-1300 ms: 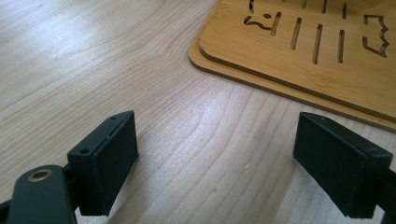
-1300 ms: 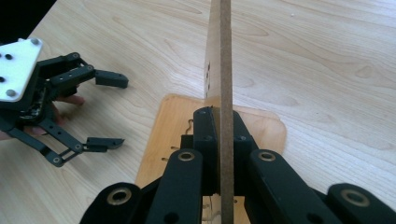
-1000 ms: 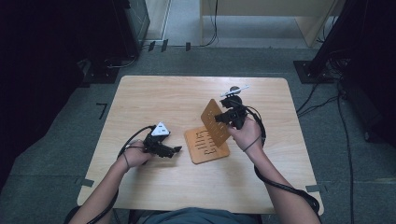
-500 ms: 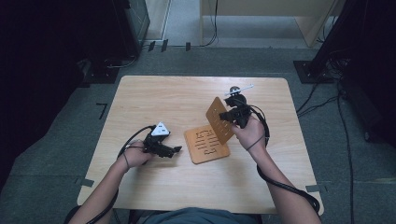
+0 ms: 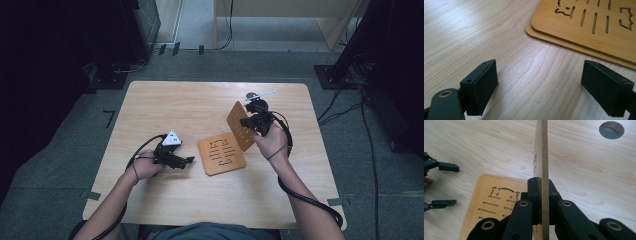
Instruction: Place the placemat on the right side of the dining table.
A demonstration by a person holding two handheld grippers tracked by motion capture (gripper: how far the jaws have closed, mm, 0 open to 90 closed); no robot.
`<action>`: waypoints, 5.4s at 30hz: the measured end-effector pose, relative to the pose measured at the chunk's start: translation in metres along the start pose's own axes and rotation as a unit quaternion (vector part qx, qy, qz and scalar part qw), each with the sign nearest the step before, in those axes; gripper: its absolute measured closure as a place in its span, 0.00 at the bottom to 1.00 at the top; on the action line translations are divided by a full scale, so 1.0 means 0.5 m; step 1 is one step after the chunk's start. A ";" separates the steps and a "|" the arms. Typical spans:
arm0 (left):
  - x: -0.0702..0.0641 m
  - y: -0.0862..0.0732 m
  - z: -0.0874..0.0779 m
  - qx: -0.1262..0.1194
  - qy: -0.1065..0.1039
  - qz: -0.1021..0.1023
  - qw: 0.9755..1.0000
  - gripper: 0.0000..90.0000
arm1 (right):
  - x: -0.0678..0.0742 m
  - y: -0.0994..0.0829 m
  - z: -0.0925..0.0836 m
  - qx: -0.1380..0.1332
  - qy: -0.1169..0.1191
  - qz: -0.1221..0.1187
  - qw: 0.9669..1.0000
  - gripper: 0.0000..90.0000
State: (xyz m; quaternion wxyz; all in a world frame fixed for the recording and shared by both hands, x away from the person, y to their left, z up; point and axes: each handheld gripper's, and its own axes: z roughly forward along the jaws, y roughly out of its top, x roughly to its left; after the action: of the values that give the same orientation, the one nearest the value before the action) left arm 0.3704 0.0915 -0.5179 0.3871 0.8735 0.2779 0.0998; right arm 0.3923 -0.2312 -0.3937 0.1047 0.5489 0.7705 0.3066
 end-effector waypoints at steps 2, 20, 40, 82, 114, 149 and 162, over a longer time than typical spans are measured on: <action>0.000 0.000 0.000 0.000 0.000 0.000 1.000 0.14 | -0.003 0.000 -0.001 -0.002 -0.006 -0.002 1.000 0.97; 0.000 0.000 0.000 0.002 0.002 0.002 1.000 0.14 | -0.032 -0.002 -0.010 -0.009 -0.051 -0.005 0.999 0.97; 0.000 0.000 0.000 0.002 0.002 0.003 1.000 0.14 | -0.072 -0.005 -0.023 -0.013 -0.073 0.019 0.997 0.97; -0.003 0.001 0.001 0.003 0.005 0.004 1.000 0.14 | -0.170 -0.014 -0.053 -0.025 -0.122 0.080 0.989 0.97; -0.003 0.001 0.001 0.004 0.006 0.006 1.000 0.14 | -0.259 -0.038 -0.066 -0.010 -0.151 0.154 0.976 0.97; -0.002 0.001 0.002 0.002 0.005 0.002 1.000 0.14 | -0.290 -0.026 -0.062 -0.010 -0.147 0.172 0.974 0.93; -0.002 0.002 0.002 0.002 0.005 0.001 1.000 0.14 | -0.320 -0.040 -0.077 -0.003 -0.153 0.185 0.971 0.88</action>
State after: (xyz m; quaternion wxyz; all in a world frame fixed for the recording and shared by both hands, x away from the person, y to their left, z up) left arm 0.3703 0.0898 -0.5180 0.3837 0.8743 0.2786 0.1037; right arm 0.4174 -0.3949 -0.4029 0.1643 0.7216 0.6299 0.2356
